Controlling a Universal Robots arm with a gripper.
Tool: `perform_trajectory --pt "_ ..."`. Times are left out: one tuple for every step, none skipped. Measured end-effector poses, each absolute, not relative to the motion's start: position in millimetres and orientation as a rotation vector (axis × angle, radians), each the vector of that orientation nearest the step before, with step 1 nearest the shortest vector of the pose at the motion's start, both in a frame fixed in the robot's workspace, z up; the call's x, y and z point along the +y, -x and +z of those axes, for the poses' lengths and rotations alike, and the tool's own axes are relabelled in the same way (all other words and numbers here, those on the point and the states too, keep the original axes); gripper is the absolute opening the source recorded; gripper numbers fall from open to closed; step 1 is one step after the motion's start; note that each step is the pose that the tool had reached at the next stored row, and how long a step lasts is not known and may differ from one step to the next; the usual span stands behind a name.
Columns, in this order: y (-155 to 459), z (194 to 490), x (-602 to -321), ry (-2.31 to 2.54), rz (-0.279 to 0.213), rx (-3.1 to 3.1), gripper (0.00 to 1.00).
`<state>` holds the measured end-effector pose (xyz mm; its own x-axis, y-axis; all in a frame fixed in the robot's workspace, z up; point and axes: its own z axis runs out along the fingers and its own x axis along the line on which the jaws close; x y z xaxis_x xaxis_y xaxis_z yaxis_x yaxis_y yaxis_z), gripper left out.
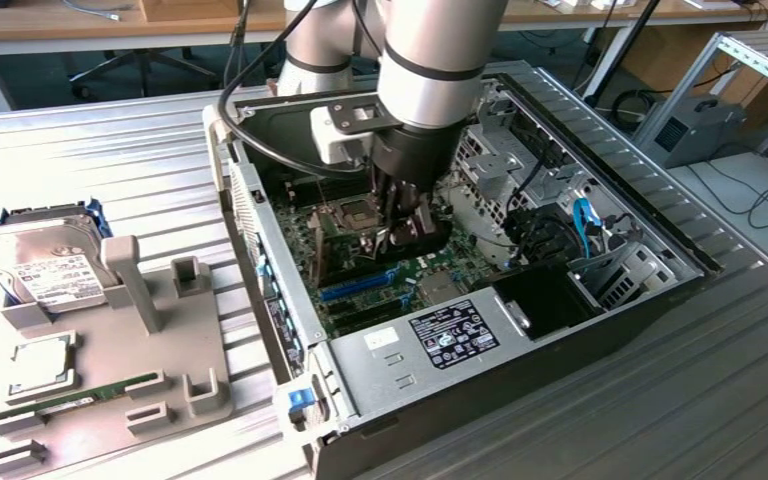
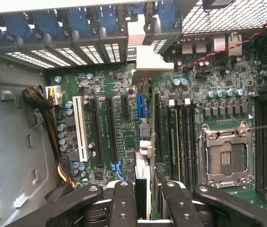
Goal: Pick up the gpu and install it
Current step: 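Insert the gpu into the slot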
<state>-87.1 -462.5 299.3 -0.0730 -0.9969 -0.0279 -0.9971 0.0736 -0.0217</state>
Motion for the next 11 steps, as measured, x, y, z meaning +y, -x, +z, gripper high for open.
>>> perform_trajectory --pt "87.1 299.2 -462.2 2.124 0.004 2.268 0.26" --pt "87.2 299.1 -461.8 2.134 0.002 2.260 0.26" --pt "87.3 299.0 -461.6 2.144 -0.002 2.254 0.26" --pt "87.4 298.9 -461.4 2.153 -0.008 2.250 0.26" --pt "87.6 298.9 -461.1 2.163 -0.015 2.247 0.26" --pt "87.9 298.9 -460.7 2.170 -0.022 2.246 0.26" --pt "88.2 298.6 -459.8 2.174 -0.026 2.245 0.26" --pt "88.5 298.4 -458.9 2.177 -0.026 2.244 0.26" --pt "89.1 298.2 -458.1 2.179 -0.027 2.242 0.26" --pt "89.9 298.0 -457.3 2.180 -0.028 2.241 0.26" --pt "91.0 297.6 -456.7 2.182 -0.028 2.240 0.26"
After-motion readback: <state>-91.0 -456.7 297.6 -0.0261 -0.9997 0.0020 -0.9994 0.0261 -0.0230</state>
